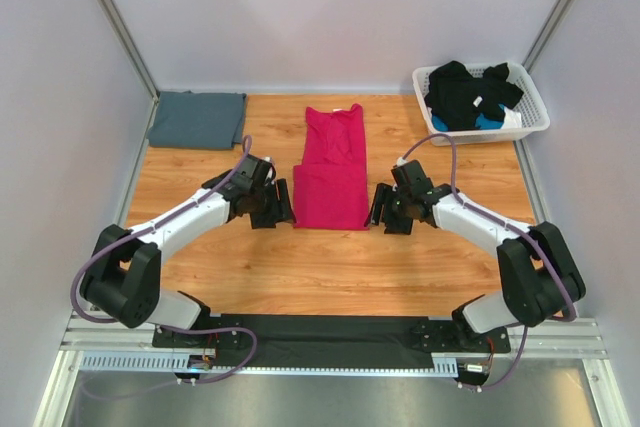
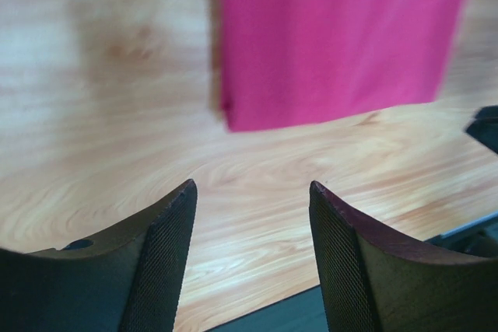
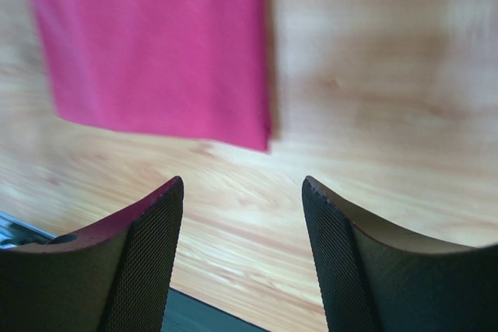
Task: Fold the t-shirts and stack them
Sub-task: Fold the tshirt
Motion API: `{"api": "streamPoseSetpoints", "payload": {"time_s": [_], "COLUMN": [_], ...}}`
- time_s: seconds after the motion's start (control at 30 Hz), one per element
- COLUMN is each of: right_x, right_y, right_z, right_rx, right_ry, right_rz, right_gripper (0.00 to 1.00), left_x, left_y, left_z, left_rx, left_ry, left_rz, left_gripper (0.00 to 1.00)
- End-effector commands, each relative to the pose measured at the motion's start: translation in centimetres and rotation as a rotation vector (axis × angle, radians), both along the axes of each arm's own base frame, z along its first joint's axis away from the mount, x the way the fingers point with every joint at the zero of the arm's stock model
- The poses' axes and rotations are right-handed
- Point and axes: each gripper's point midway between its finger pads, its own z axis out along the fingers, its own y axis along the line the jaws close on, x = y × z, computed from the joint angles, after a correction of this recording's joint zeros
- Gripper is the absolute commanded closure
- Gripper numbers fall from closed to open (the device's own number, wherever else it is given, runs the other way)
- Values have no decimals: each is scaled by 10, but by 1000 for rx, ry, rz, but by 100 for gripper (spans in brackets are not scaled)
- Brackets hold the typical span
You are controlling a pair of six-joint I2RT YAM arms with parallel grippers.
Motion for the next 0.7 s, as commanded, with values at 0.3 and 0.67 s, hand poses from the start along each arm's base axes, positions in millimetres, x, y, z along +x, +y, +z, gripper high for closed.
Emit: {"api": "streamPoseSetpoints", "payload": {"time_s": [0.3,0.67], "right_x": [30,35], "right_y": [20,25], "right_z": [-26,-39], "right_rx": [-2,-19], "right_ry": [-40,-4], "right_rz": [-28,-24], "right_gripper": [52,64], "left_x": [13,22], "left_y": [-9,-14], "left_z": [-40,-61], "left_rx": [-20,0], "left_ry": [23,59], "left_rz": [32,24], "left_gripper": [43,50]}}
